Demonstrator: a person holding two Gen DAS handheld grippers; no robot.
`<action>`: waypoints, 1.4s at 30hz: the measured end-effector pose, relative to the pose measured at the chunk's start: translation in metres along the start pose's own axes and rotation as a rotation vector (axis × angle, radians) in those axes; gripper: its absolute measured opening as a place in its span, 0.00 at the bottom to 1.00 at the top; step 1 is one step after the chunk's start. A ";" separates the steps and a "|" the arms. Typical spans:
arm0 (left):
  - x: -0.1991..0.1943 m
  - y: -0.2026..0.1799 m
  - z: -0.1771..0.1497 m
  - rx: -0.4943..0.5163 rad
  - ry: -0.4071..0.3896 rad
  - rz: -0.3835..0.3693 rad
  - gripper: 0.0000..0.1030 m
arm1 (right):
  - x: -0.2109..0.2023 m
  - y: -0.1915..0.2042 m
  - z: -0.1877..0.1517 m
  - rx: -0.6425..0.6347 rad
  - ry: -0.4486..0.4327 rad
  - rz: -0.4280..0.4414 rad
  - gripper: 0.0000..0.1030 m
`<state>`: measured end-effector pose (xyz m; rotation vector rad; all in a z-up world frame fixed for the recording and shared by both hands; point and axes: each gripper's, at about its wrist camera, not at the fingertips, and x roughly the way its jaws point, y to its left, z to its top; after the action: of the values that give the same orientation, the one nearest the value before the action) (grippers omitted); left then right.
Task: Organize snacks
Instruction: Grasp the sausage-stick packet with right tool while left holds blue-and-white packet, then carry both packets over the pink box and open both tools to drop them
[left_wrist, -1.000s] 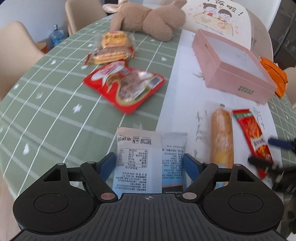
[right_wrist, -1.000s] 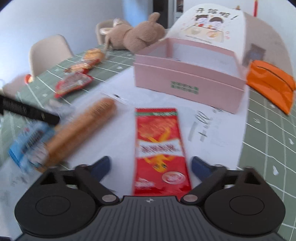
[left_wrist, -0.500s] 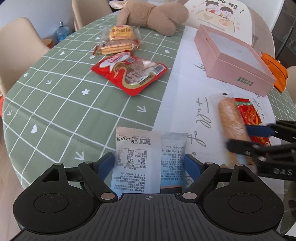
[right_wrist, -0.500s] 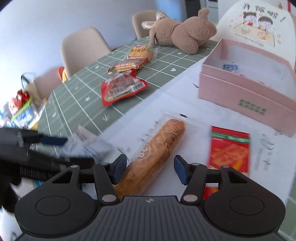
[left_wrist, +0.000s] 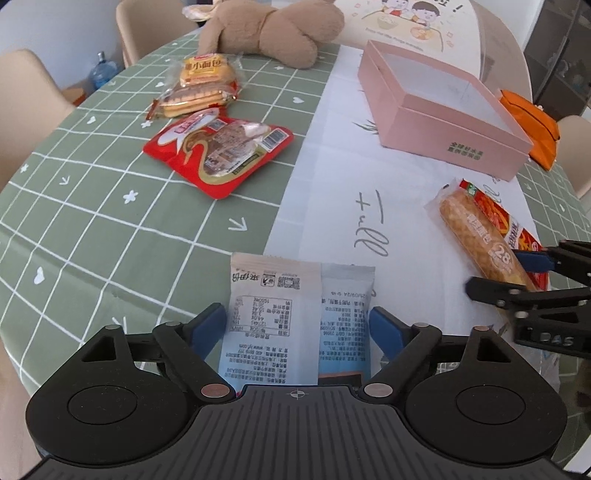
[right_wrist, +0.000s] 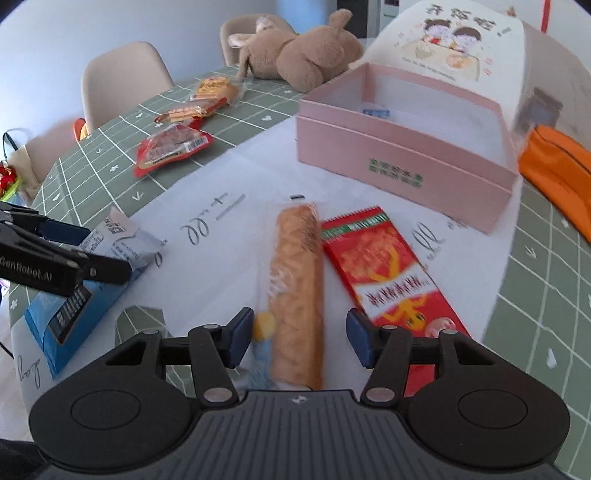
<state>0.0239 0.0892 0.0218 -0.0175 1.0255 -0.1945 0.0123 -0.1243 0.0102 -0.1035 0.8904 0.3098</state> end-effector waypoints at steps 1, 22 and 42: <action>0.002 0.000 0.003 -0.002 0.002 -0.005 0.91 | 0.002 0.003 0.002 -0.002 -0.005 -0.003 0.54; -0.036 -0.029 -0.002 0.099 -0.102 -0.128 0.85 | -0.043 -0.013 -0.003 0.016 -0.059 -0.041 0.28; -0.059 -0.056 0.088 0.133 -0.324 -0.213 0.85 | -0.062 -0.031 0.036 0.028 -0.180 -0.084 0.28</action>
<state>0.0610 0.0373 0.1233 -0.0365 0.6851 -0.4396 0.0117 -0.1597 0.0799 -0.0856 0.7093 0.2247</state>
